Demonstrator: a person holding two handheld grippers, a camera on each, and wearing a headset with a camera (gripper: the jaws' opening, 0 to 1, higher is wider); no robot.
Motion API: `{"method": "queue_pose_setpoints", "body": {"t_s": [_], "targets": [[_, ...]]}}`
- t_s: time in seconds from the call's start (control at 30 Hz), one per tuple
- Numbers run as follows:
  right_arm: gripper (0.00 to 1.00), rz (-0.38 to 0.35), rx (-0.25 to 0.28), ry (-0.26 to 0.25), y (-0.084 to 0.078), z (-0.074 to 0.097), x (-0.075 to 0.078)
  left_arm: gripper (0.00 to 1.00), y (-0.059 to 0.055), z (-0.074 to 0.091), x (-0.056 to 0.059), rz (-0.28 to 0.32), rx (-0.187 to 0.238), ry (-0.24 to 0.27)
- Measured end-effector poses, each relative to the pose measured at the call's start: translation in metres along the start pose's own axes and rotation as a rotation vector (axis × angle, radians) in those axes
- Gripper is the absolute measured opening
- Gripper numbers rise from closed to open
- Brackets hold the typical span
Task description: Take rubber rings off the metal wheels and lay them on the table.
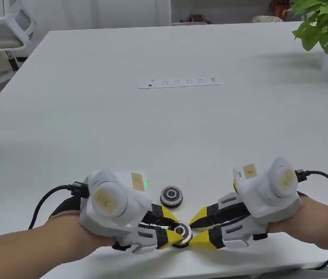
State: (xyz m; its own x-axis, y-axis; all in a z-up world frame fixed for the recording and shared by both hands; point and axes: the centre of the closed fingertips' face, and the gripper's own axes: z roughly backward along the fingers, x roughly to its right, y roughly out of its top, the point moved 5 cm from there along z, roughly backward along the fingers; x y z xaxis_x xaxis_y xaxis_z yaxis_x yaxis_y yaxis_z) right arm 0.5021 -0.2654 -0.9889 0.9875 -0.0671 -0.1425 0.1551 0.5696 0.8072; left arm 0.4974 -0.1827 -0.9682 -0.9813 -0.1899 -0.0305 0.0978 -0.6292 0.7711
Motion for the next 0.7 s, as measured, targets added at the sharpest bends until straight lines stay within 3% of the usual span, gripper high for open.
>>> {"method": "queue_pose_setpoints", "body": {"t_s": [0.2, 0.3, 0.47, 0.5, 0.7], "targets": [[0.01, -0.003, -0.021, -0.011, -0.0025, 0.0011, 0.0006, 0.13, -0.0007, 0.0003, 0.0000, -0.010, 0.000, 0.008], [0.01, -0.034, -0.032, -0.013, -0.0016, 0.0006, 0.0014, 0.13, -0.0007, 0.0004, 0.0008, -0.022, -0.004, 0.016], [0.00, -0.229, -0.030, -0.019, -0.0026, 0.0004, 0.0043, 0.13, -0.0008, 0.0002, 0.0003, -0.035, -0.006, 0.019], [0.00, -0.225, -0.026, -0.020, -0.0025, 0.0005, 0.0058, 0.13, -0.0009, 0.0003, 0.0004, -0.037, -0.007, 0.020], [0.00, -0.366, 0.015, -0.009, -0.0051, 0.0025, 0.0074, 0.12, 0.0004, 0.0001, 0.0012, -0.043, -0.010, 0.026]]}}
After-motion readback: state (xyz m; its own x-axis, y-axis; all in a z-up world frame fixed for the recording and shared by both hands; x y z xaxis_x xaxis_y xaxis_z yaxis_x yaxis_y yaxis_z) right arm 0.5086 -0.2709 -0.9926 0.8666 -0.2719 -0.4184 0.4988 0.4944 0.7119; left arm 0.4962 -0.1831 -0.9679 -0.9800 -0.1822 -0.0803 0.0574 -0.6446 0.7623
